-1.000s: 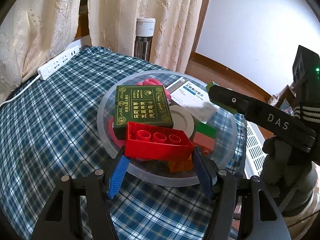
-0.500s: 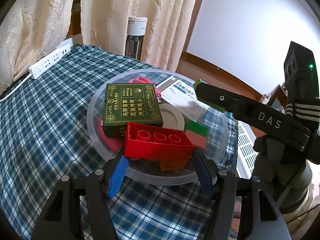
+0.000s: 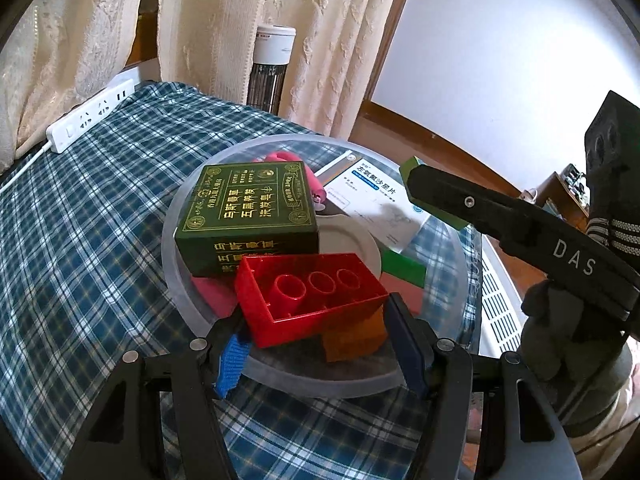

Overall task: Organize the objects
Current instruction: 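Lower the red brick into the bowl with the left gripper while the right lowers the dotted block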

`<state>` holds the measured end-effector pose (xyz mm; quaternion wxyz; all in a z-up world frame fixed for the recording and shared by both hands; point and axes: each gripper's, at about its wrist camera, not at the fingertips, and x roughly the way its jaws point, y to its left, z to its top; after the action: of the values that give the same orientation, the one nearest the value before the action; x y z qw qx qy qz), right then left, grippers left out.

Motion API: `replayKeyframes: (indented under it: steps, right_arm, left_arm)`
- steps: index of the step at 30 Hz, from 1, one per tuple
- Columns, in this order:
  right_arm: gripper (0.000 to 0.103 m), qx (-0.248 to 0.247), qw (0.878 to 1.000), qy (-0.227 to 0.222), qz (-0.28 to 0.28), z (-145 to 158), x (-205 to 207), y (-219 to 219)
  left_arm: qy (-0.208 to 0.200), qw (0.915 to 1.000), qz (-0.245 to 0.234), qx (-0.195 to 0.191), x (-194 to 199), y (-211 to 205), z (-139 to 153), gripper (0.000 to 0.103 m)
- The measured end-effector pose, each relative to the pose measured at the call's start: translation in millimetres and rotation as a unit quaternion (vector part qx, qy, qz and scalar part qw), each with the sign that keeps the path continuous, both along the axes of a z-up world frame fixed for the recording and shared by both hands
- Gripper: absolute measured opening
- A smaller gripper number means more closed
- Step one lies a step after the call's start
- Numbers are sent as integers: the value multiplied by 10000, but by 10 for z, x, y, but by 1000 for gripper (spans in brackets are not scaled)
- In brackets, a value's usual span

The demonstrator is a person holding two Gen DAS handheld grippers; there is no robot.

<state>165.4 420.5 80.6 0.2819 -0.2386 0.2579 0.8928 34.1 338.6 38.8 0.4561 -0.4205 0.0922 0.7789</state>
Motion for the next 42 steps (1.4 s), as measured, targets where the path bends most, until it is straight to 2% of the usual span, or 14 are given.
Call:
replayKeyframes:
  steps: [32, 42]
  right_arm:
    - [71, -85, 9995, -114, 295, -73, -207, 22]
    - [73, -96, 9998, -42, 174, -62, -129, 54]
  left_arm:
    - [-21, 9999, -73, 67, 44, -5, 99, 65]
    - [28, 9998, -150, 98, 49, 55, 112, 65]
